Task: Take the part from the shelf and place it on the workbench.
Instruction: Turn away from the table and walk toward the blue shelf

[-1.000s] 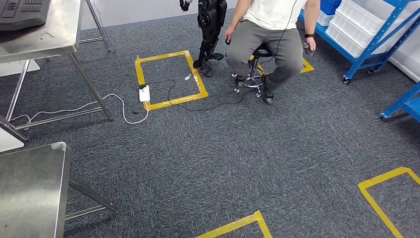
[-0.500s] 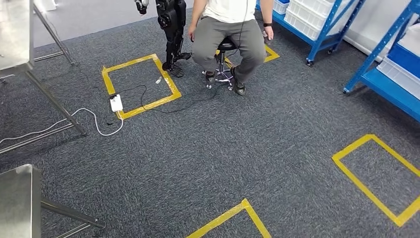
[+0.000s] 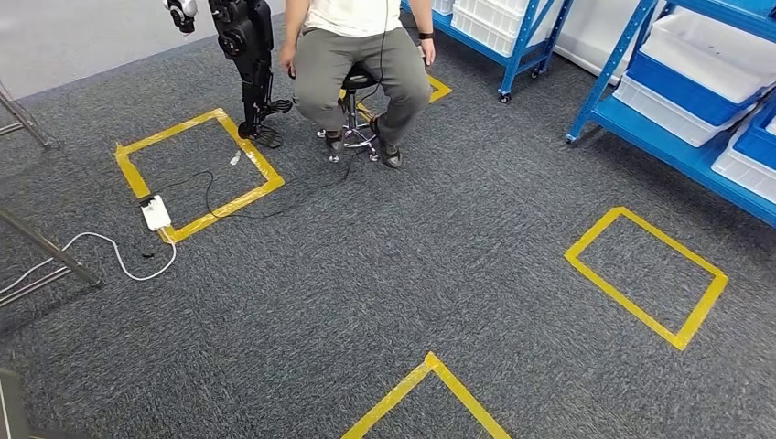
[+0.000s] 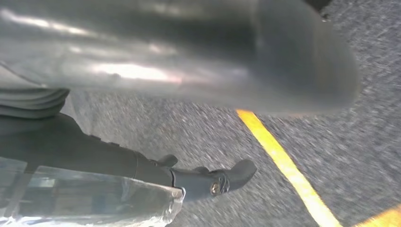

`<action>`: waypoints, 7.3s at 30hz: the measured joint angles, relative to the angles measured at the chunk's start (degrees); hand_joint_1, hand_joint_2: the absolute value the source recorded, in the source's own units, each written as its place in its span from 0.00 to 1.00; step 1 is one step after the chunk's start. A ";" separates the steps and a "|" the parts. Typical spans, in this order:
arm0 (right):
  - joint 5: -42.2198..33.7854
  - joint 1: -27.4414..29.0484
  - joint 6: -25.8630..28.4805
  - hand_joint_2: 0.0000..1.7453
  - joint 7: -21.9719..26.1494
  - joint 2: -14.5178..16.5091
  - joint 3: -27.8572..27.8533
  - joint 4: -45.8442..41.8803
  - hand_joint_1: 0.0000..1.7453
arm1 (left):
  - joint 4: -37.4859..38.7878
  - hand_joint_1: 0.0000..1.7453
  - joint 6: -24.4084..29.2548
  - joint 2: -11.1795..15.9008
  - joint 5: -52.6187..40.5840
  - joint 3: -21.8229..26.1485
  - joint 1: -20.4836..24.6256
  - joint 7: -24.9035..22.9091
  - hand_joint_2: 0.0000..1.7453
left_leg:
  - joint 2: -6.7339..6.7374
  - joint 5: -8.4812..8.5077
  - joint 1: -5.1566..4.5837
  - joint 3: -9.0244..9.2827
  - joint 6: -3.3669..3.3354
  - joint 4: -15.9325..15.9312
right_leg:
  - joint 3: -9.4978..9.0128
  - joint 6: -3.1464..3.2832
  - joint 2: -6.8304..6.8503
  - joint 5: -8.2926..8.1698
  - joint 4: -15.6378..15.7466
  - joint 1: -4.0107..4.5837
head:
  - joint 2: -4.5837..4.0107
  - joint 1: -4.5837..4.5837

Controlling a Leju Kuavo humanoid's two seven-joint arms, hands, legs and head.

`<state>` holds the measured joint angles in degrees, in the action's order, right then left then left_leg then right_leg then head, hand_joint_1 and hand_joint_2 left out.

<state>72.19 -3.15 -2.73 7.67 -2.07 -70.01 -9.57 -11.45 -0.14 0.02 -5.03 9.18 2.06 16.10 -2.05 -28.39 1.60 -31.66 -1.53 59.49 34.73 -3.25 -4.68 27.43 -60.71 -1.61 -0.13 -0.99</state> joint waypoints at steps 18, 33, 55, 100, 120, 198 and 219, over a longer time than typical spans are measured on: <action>-0.44 0.04 0.45 0.00 -0.02 0.35 0.00 -0.28 0.00 | 0.04 0.00 -1.65 0.68 -1.14 -2.61 0.43 -3.18 0.00 | 2.49 -7.20 -0.65 -3.69 1.95 10.61 | -3.44 3.86 4.29 -1.12 3.47 0.51 | 0.00 -0.30; -0.50 0.17 0.69 0.00 0.23 0.52 0.02 -0.34 0.00 | 0.19 0.00 -1.49 0.92 -1.14 -3.37 0.37 -3.54 0.00 | 2.40 0.23 -0.12 0.43 -0.44 -1.02 | 4.34 1.49 3.33 3.71 -8.54 0.87 | 0.00 0.15; -0.45 0.26 0.81 0.00 0.49 0.75 0.01 -0.42 0.00 | 0.23 0.00 -1.02 1.00 -1.07 -3.55 0.23 -3.58 0.00 | -1.01 -0.38 -0.24 -0.47 1.74 1.38 | -2.42 3.96 -1.07 -1.58 2.60 1.17 | 0.00 -0.28; 0.42 0.92 1.93 0.00 0.05 1.02 0.22 -0.98 0.00 | 0.23 0.00 -0.95 0.97 -0.99 -4.46 0.92 -3.59 0.00 | -1.51 1.41 -1.46 0.09 0.37 -2.22 | -2.41 2.88 -1.79 -1.61 3.73 0.99 | 0.00 -0.22; 1.01 0.96 1.92 0.00 0.51 1.56 0.55 -0.97 0.00 | 0.17 0.00 -0.97 1.19 -1.07 -5.03 1.15 -3.86 0.00 | -1.01 1.76 -1.06 0.62 -0.68 -3.04 | -1.99 1.81 -0.81 -1.40 3.23 0.65 | 0.00 -0.20; 2.95 -0.16 1.78 0.00 1.73 1.05 3.69 -0.59 0.00 | -0.16 0.00 -0.81 1.70 -0.19 -5.88 1.01 -4.09 0.00 | -0.18 0.03 -0.92 -1.48 1.58 0.53 | -4.32 3.30 4.57 -0.02 3.42 0.12 | 0.00 0.36; 2.83 -0.01 1.86 0.00 1.34 1.26 3.87 -0.27 0.00 | -0.25 0.00 0.54 1.69 0.73 -5.90 1.13 -2.57 0.00 | 2.20 1.89 -1.92 -0.45 0.90 -2.09 | -4.14 2.51 5.81 0.52 3.68 1.13 | 0.00 0.26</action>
<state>75.02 -3.15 -0.87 9.01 -0.81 -66.13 -9.84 -11.69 0.39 1.70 -4.30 3.29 3.18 13.53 0.15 -26.50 -0.32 -32.11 -0.63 57.40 30.59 -0.74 1.13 27.95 -57.03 -0.48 -0.13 -0.73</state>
